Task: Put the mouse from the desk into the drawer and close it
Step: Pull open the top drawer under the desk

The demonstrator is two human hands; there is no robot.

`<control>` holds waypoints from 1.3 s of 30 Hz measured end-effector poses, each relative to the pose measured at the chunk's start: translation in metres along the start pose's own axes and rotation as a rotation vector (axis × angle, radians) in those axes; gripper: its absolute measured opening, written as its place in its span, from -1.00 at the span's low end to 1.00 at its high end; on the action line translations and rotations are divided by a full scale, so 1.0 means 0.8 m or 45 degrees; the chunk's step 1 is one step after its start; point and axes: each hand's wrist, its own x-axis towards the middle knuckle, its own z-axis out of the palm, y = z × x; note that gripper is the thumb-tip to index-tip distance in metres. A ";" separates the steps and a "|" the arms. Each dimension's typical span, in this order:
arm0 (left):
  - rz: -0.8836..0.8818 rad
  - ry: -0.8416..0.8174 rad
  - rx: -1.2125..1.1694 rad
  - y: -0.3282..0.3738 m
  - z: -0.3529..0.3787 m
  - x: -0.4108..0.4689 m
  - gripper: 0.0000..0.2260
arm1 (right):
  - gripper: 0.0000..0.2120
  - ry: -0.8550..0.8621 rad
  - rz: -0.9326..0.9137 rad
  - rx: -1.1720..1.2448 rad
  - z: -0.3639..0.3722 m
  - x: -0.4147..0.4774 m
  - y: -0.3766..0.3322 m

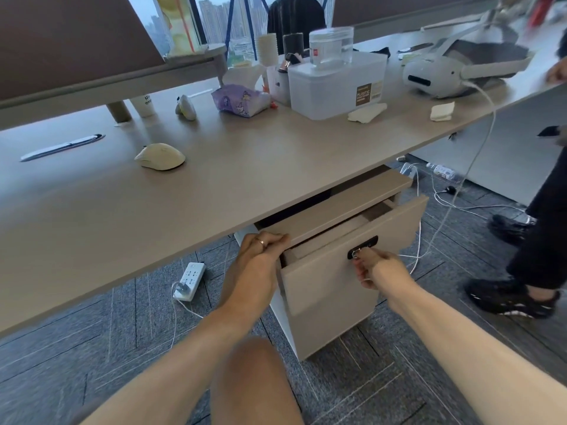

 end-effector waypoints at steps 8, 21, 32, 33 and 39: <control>0.068 0.011 0.241 -0.005 0.005 0.003 -0.34 | -0.80 0.044 -0.066 -0.067 -0.072 -0.082 0.039; -0.001 -0.027 0.388 0.005 0.005 0.004 -0.35 | -0.76 0.082 -0.057 -0.032 -0.126 -0.143 0.072; -0.007 -0.049 0.404 0.010 0.004 0.005 -0.45 | -0.76 0.083 -0.054 -0.026 -0.128 -0.142 0.078; -0.027 -0.064 0.409 0.012 0.002 0.007 -0.49 | -0.76 0.075 -0.042 -0.024 -0.129 -0.143 0.078; -0.126 -0.423 0.792 0.078 -0.013 0.022 -0.78 | -0.59 -0.023 -0.048 -0.552 -0.143 -0.161 0.052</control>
